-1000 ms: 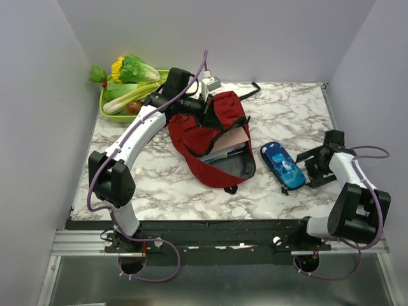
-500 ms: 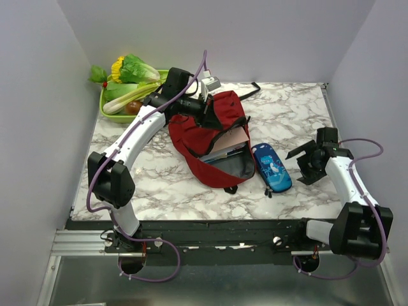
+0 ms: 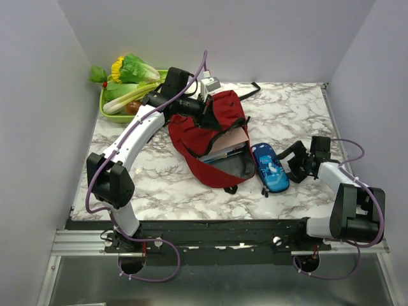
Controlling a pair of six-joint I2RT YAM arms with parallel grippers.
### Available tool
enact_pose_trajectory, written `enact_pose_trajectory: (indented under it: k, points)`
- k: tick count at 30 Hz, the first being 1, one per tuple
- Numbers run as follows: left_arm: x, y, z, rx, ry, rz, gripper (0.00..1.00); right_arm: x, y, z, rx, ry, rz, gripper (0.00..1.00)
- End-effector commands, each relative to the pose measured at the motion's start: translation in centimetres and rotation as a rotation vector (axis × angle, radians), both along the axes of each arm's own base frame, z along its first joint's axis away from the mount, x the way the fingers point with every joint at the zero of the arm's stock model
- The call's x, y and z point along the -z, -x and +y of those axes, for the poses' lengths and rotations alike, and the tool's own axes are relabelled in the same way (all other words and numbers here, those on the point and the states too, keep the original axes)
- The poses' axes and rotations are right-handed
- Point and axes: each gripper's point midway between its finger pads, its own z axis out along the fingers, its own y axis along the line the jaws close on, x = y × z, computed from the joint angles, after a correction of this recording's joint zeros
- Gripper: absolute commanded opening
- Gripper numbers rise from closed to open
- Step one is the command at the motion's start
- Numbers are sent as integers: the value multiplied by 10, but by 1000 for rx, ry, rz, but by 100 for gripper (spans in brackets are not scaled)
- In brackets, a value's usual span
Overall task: Pack the student bag
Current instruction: Move the stationery to the center of the board, then pick up the stationery from the center of the board.
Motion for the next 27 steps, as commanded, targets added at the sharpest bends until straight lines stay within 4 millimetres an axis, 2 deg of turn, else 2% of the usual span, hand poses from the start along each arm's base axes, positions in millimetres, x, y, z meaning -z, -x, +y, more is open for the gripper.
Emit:
enact_pose_trajectory:
  k: [1,4,6,8,9,13,15,18,19,21,23,26,27]
  points:
    - [-31,8,-1,35,57,-42,0,-2,2,36,-136,-175,-132,100]
    - [-30,7,-1,31,54,-40,0,-5,8,48,-164,-245,-186,100]
    - [-29,5,-2,29,52,-36,0,2,23,56,-165,-285,-189,100]
    - [-29,4,-3,28,51,-37,0,-3,31,65,-186,-328,-228,100]
    - [-30,4,-3,28,51,-37,0,4,41,69,-187,-338,-208,100]
    - [-31,2,-5,29,50,-36,0,6,47,85,-232,-315,-211,100]
    - [-32,1,-6,28,48,-35,0,7,40,87,-227,-301,-214,100]
    - [-33,2,-7,28,46,-35,0,-2,18,83,-206,-250,-246,100]
    - [-32,3,-7,30,45,-32,0,-8,7,79,-188,-221,-274,100]
    - [-31,5,-6,31,35,-34,0,-17,-4,76,-166,-208,-315,100]
    - [-29,7,-5,35,27,-35,0,-34,-15,75,-159,-206,-397,98]
    - [-24,9,-2,42,9,-37,0,-53,-15,79,-193,-149,-483,96]
    - [-22,9,-2,43,6,-33,0,-51,-12,78,-204,-120,-469,96]
